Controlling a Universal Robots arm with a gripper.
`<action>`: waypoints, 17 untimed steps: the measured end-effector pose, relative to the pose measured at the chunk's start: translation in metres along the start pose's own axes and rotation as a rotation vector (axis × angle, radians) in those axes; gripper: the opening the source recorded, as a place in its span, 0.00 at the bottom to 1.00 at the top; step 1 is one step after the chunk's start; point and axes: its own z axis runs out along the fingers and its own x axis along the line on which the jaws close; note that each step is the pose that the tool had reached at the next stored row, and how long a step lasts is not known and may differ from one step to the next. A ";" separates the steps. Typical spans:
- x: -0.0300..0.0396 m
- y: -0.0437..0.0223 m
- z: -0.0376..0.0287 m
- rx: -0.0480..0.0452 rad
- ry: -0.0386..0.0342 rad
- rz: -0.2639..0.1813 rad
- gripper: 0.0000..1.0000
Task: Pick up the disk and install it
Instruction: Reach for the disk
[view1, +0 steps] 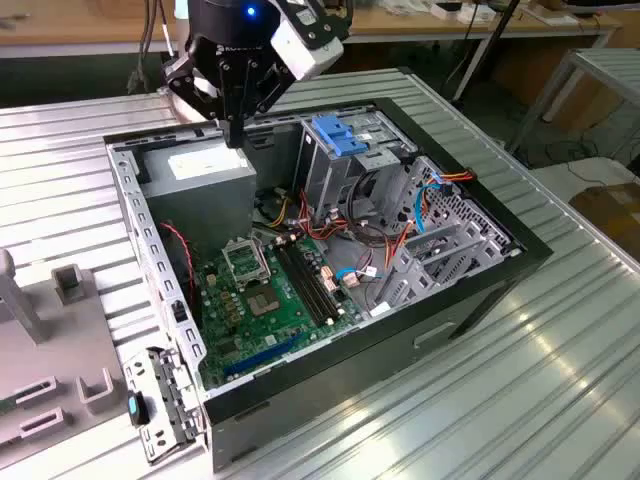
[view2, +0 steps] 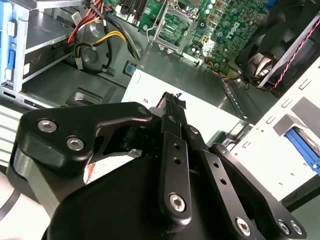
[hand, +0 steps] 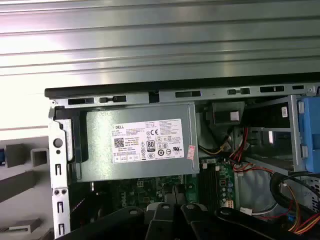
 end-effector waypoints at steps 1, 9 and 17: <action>0.0021 -0.0001 0.0000 0.0000 -0.0001 0.000 0.11; 0.0207 -0.0015 -0.0006 0.0001 0.0000 0.000 0.11; 0.0362 -0.0027 -0.0010 0.0000 -0.0001 0.000 0.11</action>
